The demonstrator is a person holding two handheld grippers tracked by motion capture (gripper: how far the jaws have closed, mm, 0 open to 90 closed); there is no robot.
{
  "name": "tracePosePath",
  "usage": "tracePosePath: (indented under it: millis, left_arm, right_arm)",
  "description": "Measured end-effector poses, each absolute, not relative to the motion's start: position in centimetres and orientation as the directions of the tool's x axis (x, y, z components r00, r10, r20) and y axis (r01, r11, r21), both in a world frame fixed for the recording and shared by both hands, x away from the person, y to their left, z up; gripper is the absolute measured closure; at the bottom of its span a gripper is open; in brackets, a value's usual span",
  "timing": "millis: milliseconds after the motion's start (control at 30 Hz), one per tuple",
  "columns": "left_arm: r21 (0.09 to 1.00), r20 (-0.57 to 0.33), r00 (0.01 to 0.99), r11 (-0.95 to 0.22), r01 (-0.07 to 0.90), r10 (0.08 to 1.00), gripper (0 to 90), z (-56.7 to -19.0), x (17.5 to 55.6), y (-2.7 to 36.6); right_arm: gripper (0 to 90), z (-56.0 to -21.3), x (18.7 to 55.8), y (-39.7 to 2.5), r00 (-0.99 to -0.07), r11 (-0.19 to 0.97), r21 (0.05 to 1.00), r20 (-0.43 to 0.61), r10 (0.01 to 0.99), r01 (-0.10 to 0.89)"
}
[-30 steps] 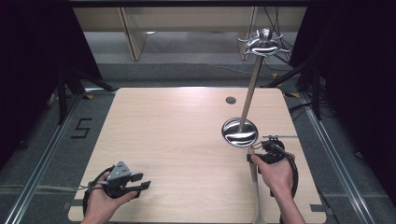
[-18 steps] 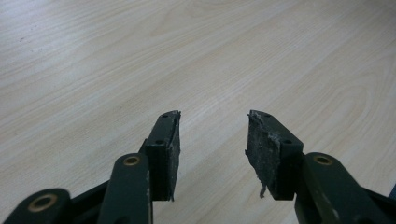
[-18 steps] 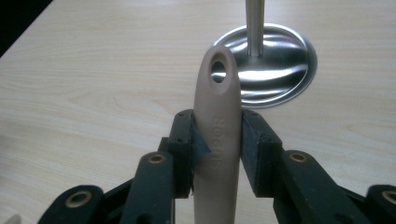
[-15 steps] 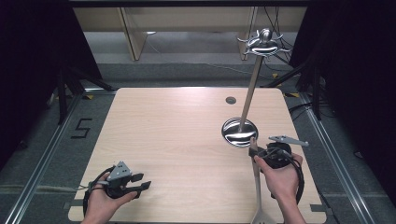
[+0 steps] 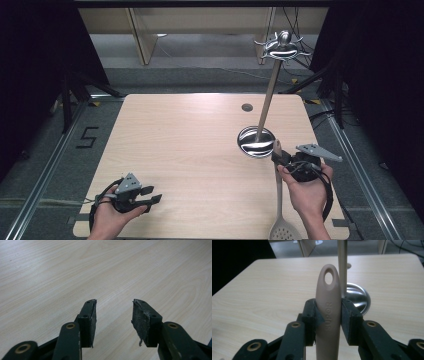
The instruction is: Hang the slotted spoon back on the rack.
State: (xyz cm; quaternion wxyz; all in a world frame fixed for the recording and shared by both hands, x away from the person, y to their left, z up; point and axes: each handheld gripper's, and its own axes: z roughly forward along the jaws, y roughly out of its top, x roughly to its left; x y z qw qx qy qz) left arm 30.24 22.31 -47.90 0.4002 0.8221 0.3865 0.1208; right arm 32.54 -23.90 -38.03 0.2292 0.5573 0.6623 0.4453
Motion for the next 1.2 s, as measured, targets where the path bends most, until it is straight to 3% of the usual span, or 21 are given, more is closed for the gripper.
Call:
tracePosePath:
  millis: [300,400,1200]
  left_arm:
    - [0.752,-0.113,0.674,-0.381,0.539,0.730,53.5,-47.9,30.2,22.2]
    - [0.752,-0.114,0.673,-0.379,0.539,0.731,53.5,-48.0,30.2,22.2]
    - [0.755,-0.111,0.675,-0.380,0.535,0.729,53.4,-47.9,30.3,22.3]
  right_arm:
    - [68.2,-36.5,31.6,-23.9,-0.257,-0.034,0.888,0.168,0.952,0.458]
    - [68.2,-36.2,31.5,-24.1,-0.268,0.005,0.909,0.118,0.956,0.417]
    - [68.2,-34.4,31.7,-24.2,-0.268,-0.021,0.964,0.094,0.959,0.264]
